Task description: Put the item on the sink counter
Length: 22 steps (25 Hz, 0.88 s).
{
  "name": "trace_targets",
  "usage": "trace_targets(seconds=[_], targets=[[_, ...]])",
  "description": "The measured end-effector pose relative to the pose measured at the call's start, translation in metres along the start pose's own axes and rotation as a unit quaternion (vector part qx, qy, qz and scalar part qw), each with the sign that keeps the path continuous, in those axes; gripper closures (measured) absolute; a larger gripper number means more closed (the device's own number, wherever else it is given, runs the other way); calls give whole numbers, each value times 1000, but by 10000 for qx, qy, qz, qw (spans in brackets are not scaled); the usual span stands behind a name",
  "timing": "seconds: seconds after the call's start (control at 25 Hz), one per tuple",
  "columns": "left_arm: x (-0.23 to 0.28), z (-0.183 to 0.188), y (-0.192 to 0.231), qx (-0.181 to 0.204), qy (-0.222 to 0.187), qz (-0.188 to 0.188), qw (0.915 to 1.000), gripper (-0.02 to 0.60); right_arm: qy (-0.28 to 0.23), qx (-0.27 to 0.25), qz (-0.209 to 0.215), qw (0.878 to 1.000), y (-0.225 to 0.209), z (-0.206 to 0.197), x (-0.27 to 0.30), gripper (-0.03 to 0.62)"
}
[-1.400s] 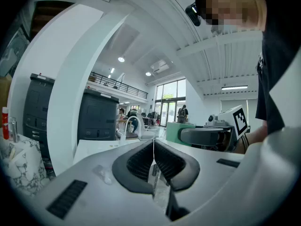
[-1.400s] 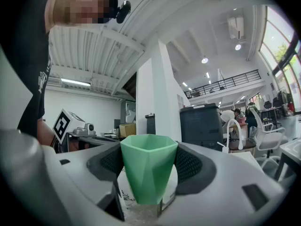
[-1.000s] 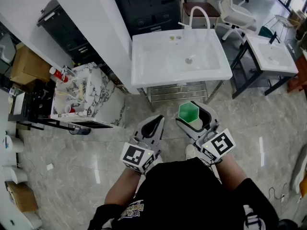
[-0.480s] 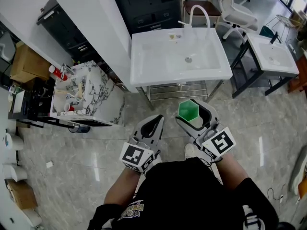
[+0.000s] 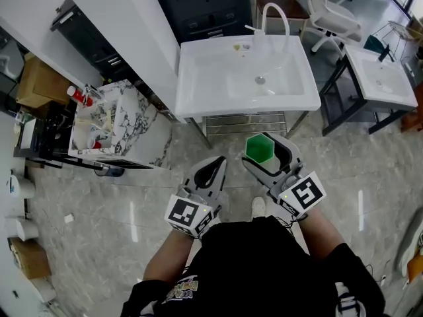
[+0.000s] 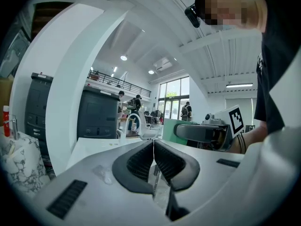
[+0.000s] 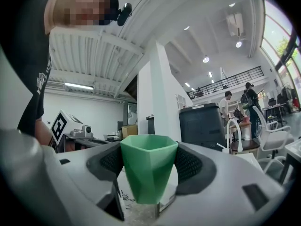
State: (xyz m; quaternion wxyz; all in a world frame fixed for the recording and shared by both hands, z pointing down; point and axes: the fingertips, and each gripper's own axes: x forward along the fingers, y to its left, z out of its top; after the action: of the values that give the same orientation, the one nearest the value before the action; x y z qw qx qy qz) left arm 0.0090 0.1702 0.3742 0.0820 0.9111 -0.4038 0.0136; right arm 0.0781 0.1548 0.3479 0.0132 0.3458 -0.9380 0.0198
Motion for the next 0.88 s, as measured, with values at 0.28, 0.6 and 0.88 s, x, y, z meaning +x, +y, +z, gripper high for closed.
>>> trace_targets(seconds=[0.28,0.6,0.88], targets=[[29,6,-18,85,14,195,9998,565,-38,19,255,9997,-30,3,-11,229],[57,9,-41,146,1,359,9992,565,-188,15,415,9990,-61,9,-27,229],[67,14,-47,178,-12,333,9993,565,-200,34,431,9989,-71,13,-30,229]])
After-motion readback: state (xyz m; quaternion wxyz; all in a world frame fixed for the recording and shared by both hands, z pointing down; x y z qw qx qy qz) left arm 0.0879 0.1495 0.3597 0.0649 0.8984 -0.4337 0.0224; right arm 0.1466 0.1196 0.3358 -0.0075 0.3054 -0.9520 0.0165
